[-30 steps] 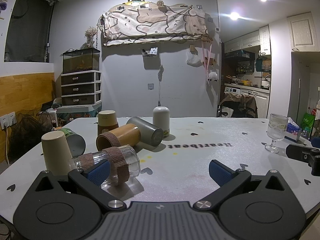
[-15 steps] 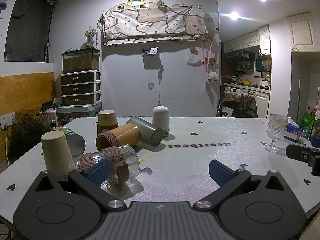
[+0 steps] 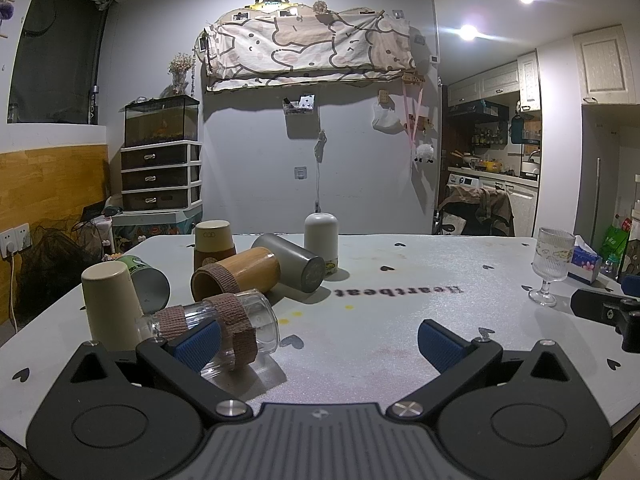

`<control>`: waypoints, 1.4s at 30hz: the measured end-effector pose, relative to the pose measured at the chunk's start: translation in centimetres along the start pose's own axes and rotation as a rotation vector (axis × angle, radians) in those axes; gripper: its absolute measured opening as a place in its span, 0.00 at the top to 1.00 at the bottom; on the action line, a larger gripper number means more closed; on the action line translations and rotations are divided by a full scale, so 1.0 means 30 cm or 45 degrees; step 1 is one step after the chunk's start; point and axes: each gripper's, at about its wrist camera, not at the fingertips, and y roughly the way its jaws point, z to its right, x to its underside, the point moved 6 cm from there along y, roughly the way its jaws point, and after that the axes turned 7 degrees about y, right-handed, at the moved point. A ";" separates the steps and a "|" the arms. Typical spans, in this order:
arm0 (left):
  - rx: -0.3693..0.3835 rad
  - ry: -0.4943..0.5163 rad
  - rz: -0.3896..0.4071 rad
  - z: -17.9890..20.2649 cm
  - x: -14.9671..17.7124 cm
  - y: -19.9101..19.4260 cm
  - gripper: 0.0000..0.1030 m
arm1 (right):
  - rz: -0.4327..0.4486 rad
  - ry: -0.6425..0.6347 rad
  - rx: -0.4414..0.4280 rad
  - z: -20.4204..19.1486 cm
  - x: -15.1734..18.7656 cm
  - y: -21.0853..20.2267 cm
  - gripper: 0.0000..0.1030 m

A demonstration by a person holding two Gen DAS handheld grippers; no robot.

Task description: Flip cup upright

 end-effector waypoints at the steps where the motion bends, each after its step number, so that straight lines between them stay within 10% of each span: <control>1: 0.000 0.000 0.000 0.000 0.000 0.000 0.00 | -0.001 0.000 0.000 0.000 0.000 0.000 0.00; 27: -0.038 0.000 0.021 -0.020 -0.047 0.044 0.00 | 0.002 0.005 -0.004 0.003 -0.003 -0.004 0.00; 42: -0.082 -0.031 0.113 0.003 -0.392 0.407 0.00 | -0.014 0.039 -0.029 0.042 0.010 0.009 0.00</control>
